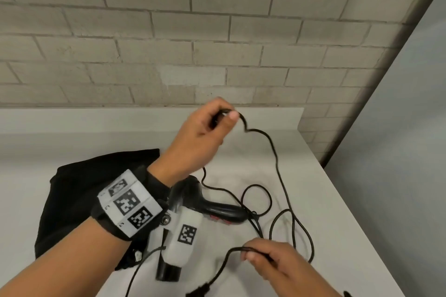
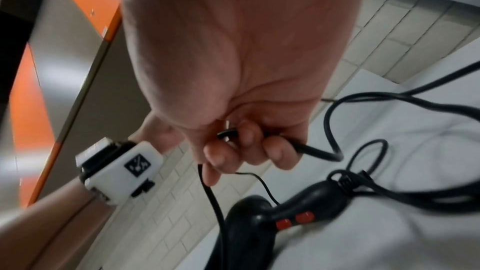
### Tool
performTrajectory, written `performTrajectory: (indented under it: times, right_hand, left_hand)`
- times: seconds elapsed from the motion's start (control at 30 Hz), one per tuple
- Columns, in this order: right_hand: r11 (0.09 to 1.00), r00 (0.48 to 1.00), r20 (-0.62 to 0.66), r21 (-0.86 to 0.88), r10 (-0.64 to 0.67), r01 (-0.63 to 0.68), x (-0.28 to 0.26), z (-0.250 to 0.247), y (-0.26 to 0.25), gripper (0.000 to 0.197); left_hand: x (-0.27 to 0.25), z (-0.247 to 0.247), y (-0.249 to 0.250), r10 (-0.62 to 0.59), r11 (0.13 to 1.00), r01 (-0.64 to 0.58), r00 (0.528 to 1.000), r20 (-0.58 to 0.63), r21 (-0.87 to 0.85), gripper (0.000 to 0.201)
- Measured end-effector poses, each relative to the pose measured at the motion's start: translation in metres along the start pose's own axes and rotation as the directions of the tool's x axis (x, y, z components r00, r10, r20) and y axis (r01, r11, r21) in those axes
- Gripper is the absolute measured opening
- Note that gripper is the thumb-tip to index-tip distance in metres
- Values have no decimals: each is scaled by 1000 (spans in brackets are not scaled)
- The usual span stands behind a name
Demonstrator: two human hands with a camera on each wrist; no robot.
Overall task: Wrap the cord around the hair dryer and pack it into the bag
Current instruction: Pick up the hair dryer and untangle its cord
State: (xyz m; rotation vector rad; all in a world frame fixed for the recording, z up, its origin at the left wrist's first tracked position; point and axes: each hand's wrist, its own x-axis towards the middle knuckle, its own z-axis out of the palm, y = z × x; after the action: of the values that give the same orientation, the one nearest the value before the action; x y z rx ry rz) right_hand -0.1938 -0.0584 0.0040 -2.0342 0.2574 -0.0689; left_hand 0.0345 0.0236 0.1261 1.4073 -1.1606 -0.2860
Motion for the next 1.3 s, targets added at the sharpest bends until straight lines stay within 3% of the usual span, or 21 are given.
performTrajectory:
  times: [0.17,0.23,0.27,0.33,0.37,0.4,0.43,0.53,0.63,0.73,0.77,0.8,0.9,0.97,1.0,1.07,1.13,1.2,1.23,1.3]
  right_hand:
    - [977,999,-20,-211,-42,37,7,14,15,8]
    - [973,984,-149,-224,-97,61,8,12,18,14]
    - [973,947,-283,-210,-151,92,9,9,18,15]
    - [957,773,-572,-240,-274,162,11,0,15,16]
    - [951,682,-668,-269,-298,152,13,-4,15,21]
    - [949,630,-716,-288,-301,127,14,-9,15,32]
    - [939,622,-715,-324,-321,112,15,-11,17,45]
    - [907,718,-592,-398,-367,136,10,-15,29,66]
    - [899,759,-563,-434,-328,67,3,-20,42,58]
    - [818,808,-511,-571,-292,-65,-5,-30,55,39]
    - [801,825,-502,-589,-258,-108,-8,-34,60,36]
    - [794,835,-507,-589,-214,-154,-12,-38,65,35]
    - [759,832,-553,-560,-41,-334,-30,-51,85,24]
    - [716,791,-603,-505,106,-481,-43,-59,92,24]
    - [694,739,-649,-450,178,-562,-49,-64,94,24]
    - [649,610,-724,-301,321,-699,-58,-74,97,26]
    - [581,538,-710,-221,456,-784,-64,-81,102,23]
    - [475,508,-644,-244,572,-845,-66,-80,101,16]
    - [448,505,-616,-262,604,-855,-65,-77,98,28]
    - [547,573,-634,-269,520,-793,-59,-71,85,54]
  left_hand:
    - [-15,51,-15,55,970,-124,951,305,211,15]
    - [-23,68,-31,23,955,-136,920,392,263,19]
    - [-27,75,-39,-1,951,-131,904,427,279,21]
    - [-38,89,-52,-61,949,-107,861,505,297,28]
    - [-43,95,-54,-89,951,-88,838,538,295,34]
    - [-48,99,-55,-109,957,-65,823,558,282,40]
    - [-51,101,-54,-120,965,-39,815,567,261,47]
    - [-52,94,-50,-156,968,-5,767,622,249,60]
    - [-54,78,-49,-218,959,5,651,727,282,63]
    - [-63,68,-44,-302,929,-12,555,775,371,63]
    - [-65,64,-43,-316,915,-33,559,767,401,62]
    - [-65,58,-43,-314,905,-50,593,741,423,58]
    - [-57,39,-50,-308,870,-26,752,583,493,32]
    - [-53,29,-63,-350,807,8,811,468,591,17]
    - [-52,24,-71,-385,765,39,828,408,642,14]
    - [-50,18,-84,-464,687,117,831,308,717,21]
    - [-51,16,-94,-533,612,128,796,287,780,29]
    - [-56,22,-105,-564,525,32,762,320,850,36]
    - [-59,27,-111,-566,478,-38,751,341,877,38]
    - [-65,38,-124,-578,378,-168,726,374,911,42]
